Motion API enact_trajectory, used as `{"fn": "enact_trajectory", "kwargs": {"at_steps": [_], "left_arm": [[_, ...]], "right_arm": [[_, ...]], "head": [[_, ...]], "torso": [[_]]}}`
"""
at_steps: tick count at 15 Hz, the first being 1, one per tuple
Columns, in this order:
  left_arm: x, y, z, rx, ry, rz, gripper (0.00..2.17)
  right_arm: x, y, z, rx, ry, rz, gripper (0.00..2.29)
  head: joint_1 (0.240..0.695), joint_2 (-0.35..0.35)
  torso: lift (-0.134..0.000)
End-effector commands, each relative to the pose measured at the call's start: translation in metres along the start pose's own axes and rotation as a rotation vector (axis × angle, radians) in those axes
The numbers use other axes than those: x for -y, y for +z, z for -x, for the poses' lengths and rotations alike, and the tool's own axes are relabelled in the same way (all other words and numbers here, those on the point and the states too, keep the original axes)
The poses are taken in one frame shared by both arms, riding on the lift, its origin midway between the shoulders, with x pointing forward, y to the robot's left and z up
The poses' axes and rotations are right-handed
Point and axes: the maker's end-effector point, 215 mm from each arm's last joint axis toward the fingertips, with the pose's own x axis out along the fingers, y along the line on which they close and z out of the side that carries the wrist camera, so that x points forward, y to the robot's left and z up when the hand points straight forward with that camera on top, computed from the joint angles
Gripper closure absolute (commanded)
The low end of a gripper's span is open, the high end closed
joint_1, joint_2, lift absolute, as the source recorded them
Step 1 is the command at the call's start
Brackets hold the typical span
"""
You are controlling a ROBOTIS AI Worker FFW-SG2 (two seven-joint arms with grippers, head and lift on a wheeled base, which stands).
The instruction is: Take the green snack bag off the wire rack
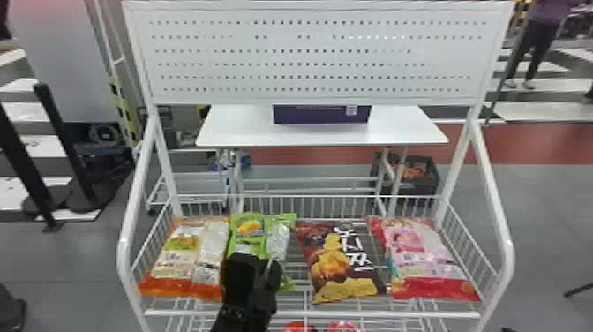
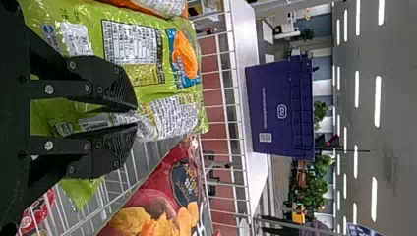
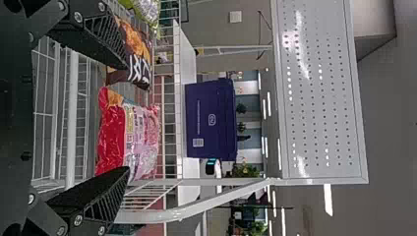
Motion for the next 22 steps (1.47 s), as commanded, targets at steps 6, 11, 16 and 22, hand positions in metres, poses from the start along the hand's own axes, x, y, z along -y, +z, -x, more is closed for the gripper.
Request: {"fn": "enact_trajectory", "kwargs": {"at_steps": [6, 11, 16, 22], "left_arm": [[0.016, 0.036, 0.031, 0.080, -0.044, 0.021, 1.66], [0.013, 0.066, 0.077, 0.164, -0.060, 0.050, 1.66], [-0.029, 0.105, 0.153, 0.320, -0.010, 0.106, 1.66], [-0.071, 0.113, 0.227, 0.485, 0.073, 0.148, 1.66]], "right_arm": [[0.000, 0.003, 0.000, 0.005, 0.000, 0.001, 0.17], [-0.001, 0.004, -0.001, 0.007, 0.002, -0.003, 0.17], [-0.004, 0.004, -0.003, 0.010, 0.007, -0.003, 0.17], [-0.007, 0.004, -0.004, 0.011, 0.012, -0.007, 0.17]], "head": [[0.499, 0.000], [0.499, 0.000], [0.499, 0.000], [0.499, 0.000]], "torso": [[0.000], [0.000], [0.000], [0.000]]}}
